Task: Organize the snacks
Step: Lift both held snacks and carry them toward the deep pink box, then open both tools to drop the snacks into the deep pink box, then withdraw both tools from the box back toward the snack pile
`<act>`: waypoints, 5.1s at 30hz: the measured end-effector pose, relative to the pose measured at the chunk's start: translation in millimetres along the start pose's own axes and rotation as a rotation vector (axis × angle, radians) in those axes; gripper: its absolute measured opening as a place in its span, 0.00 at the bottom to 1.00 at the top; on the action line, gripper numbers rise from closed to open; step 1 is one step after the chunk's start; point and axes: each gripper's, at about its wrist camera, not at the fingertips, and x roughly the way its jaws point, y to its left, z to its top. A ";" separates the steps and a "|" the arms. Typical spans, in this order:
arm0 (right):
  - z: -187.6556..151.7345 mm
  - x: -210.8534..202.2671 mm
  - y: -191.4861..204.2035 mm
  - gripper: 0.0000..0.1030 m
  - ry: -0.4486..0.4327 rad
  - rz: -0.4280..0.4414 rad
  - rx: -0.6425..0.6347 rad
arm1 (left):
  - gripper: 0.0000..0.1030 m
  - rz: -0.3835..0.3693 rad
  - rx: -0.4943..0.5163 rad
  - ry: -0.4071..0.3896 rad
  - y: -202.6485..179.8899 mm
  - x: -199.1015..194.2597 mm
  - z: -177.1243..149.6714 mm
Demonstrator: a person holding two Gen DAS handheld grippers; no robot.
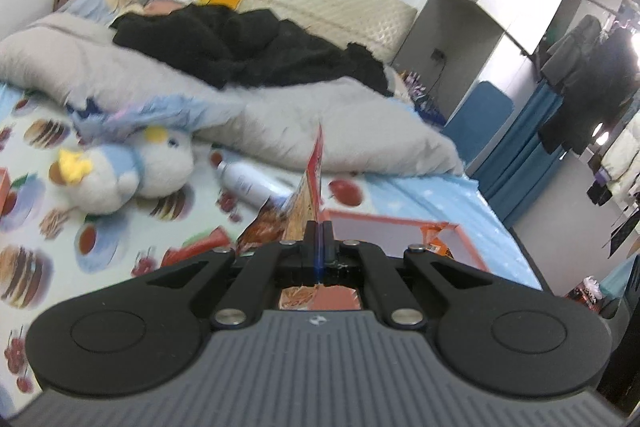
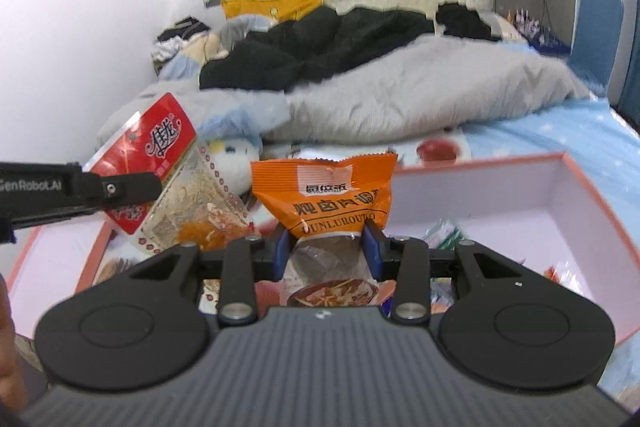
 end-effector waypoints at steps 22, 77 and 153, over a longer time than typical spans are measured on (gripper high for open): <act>36.4 -17.5 -107.7 0.40 -0.082 -0.169 0.017 | 0.00 -0.183 0.228 0.022 -145.9 58.1 26.0; 2.8 -54.8 -67.9 0.57 -0.173 -0.075 0.097 | 0.01 -0.093 0.242 0.033 -71.5 2.8 -11.1; -115.6 49.9 85.5 0.56 0.039 -0.076 0.036 | 0.68 0.127 -0.036 0.180 169.2 34.4 -90.1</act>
